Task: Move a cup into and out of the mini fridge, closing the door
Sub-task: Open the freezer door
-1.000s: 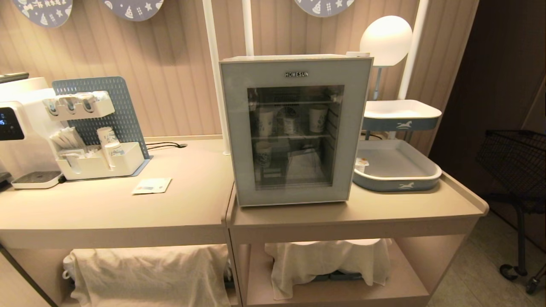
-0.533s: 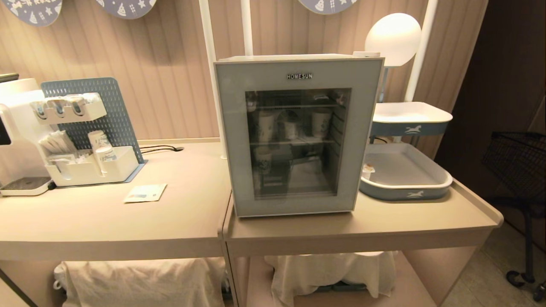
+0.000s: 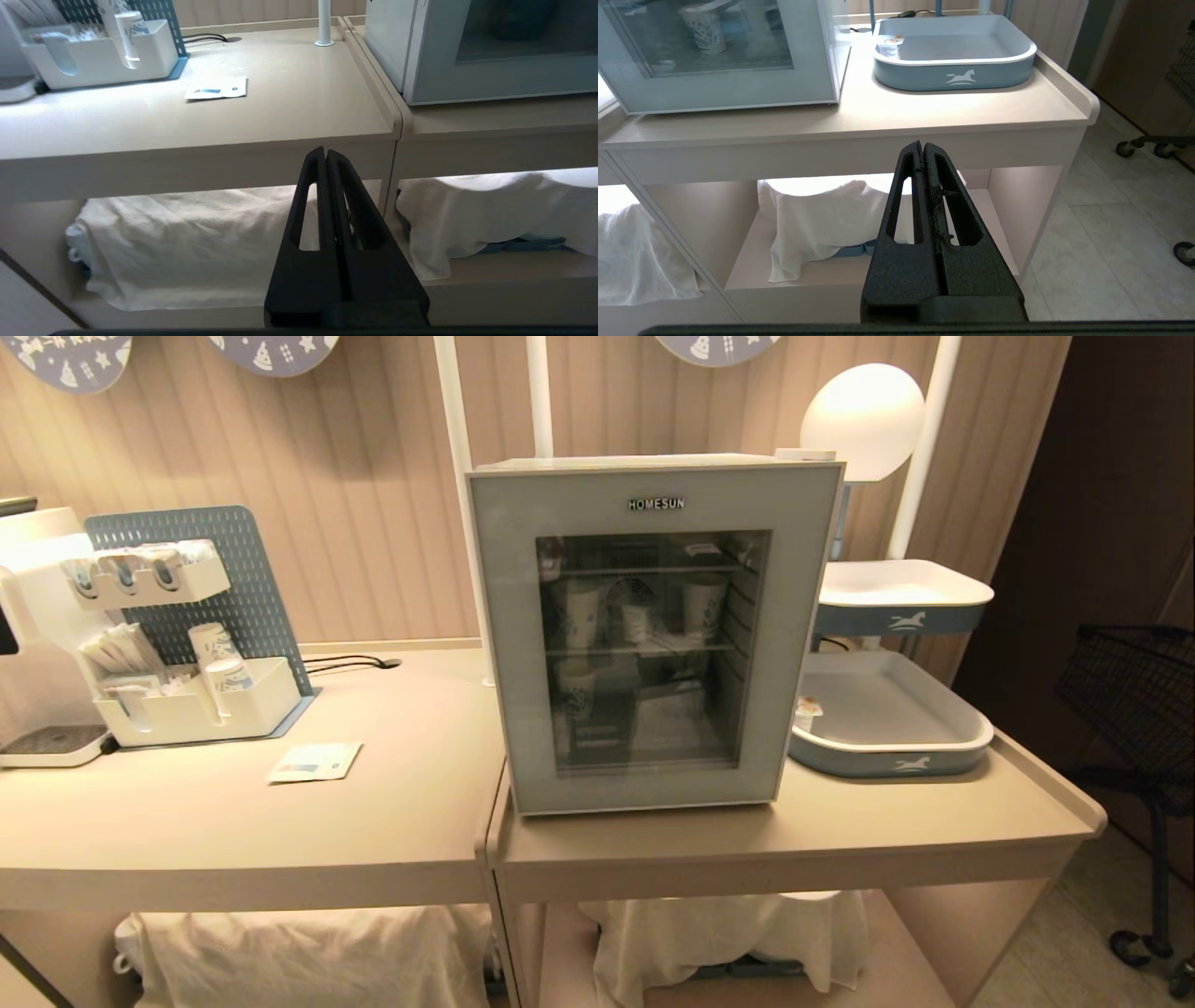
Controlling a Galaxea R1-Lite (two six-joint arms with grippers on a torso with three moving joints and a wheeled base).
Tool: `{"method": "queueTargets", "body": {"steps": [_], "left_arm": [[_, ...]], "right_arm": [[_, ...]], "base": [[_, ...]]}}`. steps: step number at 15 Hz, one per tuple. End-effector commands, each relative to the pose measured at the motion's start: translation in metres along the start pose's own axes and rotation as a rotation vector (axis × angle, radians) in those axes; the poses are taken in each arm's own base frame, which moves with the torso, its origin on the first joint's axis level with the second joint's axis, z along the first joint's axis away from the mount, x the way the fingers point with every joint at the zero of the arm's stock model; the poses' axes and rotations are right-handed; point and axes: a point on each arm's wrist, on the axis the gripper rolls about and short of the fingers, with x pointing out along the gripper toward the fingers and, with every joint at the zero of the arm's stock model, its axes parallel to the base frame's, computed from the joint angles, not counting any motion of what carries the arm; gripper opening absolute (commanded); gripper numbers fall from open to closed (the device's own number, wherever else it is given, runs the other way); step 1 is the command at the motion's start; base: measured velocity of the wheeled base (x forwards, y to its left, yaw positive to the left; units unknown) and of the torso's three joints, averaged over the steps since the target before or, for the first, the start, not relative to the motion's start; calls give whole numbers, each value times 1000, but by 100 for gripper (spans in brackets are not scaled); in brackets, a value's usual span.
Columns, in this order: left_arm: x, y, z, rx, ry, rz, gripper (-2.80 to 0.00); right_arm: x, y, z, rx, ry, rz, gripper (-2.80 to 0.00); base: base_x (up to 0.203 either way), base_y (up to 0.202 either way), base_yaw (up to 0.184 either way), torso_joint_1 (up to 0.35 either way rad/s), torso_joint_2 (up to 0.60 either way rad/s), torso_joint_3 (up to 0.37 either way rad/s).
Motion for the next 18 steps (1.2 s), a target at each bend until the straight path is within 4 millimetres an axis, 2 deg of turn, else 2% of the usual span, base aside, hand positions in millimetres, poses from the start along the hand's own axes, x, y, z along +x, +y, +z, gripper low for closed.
{"method": "queueTargets", "body": {"steps": [1, 3, 6, 7, 8, 9, 11, 13, 15, 18], "left_arm": [[-4, 1, 14, 35, -39, 14, -280], [-21, 5, 60, 49, -120, 83, -280], [-68, 12, 149, 42, -229, 181, -280], [-78, 14, 178, 33, -229, 201, -280], [-76, 15, 201, 21, -196, 209, -280], [-63, 16, 224, 1, -128, 213, -280], [-20, 18, 257, -56, 7, 215, -280], [43, 18, 281, -114, 149, 209, -280], [114, 16, 290, -171, 286, 153, -280], [218, 12, 278, -303, 488, -107, -280]], "right_arm": [[0, 0, 0, 0, 2, 0, -280], [0, 0, 0, -2, 2, 0, -280], [0, 0, 0, -2, 3, 0, -280], [0, 0, 0, -4, 2, 0, -280], [0, 0, 0, -3, 3, 0, -280], [0, 0, 0, -2, 1, 0, -280], [0, 0, 0, -4, 2, 0, -280], [0, 0, 0, -7, 0, 0, -280], [0, 0, 0, -7, 2, 0, -280], [0, 0, 0, -7, 2, 1, -280]], "base": [[0, 0, 0, 0, 0, 0], [0, 0, 0, 0, 0, 0], [0, 0, 0, 0, 0, 0], [0, 0, 0, 0, 0, 0], [0, 0, 0, 0, 0, 0], [0, 0, 0, 0, 0, 0], [0, 0, 0, 0, 0, 0], [0, 0, 0, 0, 0, 0], [0, 0, 0, 0, 0, 0], [0, 0, 0, 0, 0, 0]]}}
